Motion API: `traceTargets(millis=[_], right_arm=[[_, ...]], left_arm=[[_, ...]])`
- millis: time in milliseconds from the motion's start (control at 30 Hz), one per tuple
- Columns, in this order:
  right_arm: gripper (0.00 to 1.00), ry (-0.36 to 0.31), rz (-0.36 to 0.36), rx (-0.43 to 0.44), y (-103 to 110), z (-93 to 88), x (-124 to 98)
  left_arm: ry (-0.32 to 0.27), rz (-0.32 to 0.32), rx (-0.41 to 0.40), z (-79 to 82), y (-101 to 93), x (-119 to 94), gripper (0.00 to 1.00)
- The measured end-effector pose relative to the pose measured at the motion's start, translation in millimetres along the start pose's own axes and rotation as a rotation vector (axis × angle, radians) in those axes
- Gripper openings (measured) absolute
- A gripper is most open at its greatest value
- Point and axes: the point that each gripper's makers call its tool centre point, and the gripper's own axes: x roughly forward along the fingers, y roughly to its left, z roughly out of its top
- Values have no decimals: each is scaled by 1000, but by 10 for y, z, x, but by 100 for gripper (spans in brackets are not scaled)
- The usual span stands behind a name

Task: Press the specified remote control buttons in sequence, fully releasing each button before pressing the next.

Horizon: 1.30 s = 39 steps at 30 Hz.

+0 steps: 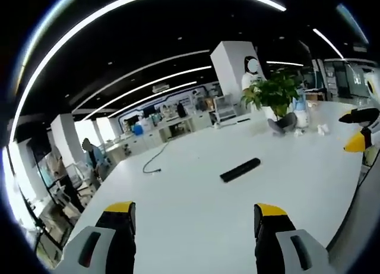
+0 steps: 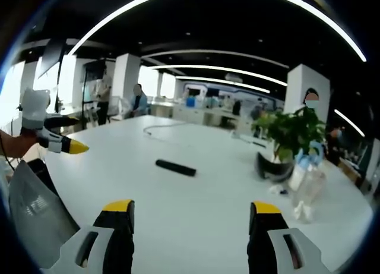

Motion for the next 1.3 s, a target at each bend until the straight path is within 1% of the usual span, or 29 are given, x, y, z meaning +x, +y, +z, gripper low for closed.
traceTargets(millis=[167, 300, 433, 533, 567, 600, 633, 733, 833, 900, 967, 1000, 1100, 1133, 1167, 1200, 1267, 1300], right_arm=[[78, -1, 1, 2, -2, 1, 0], [78, 3, 4, 1, 4, -4, 3], [77, 6, 6, -3, 12, -10, 5], [77, 8, 5, -7, 12, -15, 9], [77, 9, 5, -7, 10, -16, 9], [77, 9, 4, -7, 8, -18, 9], [77, 9, 4, -6, 7, -18, 10], [76, 13, 5, -7, 10, -26, 12], [76, 12, 1, -12, 6, -23, 12], [76, 12, 0, -10, 3, -24, 11], [76, 14, -2, -10, -2, -26, 10], [76, 13, -2, -9, -1, -26, 10], [76, 16, -2, -9, -3, -31, 13], [76, 18, -3, -9, -5, -36, 14], [76, 20, -4, -9, -7, -39, 16], [76, 21, -5, -8, -9, -41, 17], [76, 23, -6, -7, -12, -45, 18], [76, 26, -7, -8, -12, -51, 20]], left_arm=[[-15, -28, 47, 138, 23, 140, 84], [-17, -41, 64, 232, 50, 289, 83], [-20, -61, 63, 310, 42, 415, 83], [-5, -93, 93, 333, 2, 530, 84], [10, -116, 104, 321, -26, 580, 84], [6, -121, 107, 335, -32, 608, 84], [-11, -129, 110, 373, -41, 638, 84], [-7, -156, 130, 411, -84, 726, 84], [-13, -193, 161, 484, -135, 825, 83], [-15, -205, 174, 530, -143, 886, 81], [-5, -229, 192, 566, -158, 978, 81], [14, -254, 206, 557, -181, 1029, 81], [32, -283, 213, 564, -200, 1135, 78], [51, -307, 218, 554, -227, 1182, 76], [60, -318, 218, 549, -237, 1218, 76], [80, -341, 215, 529, -265, 1265, 76], [89, -358, 219, 532, -287, 1323, 76], [104, -381, 225, 523, -318, 1357, 74]])
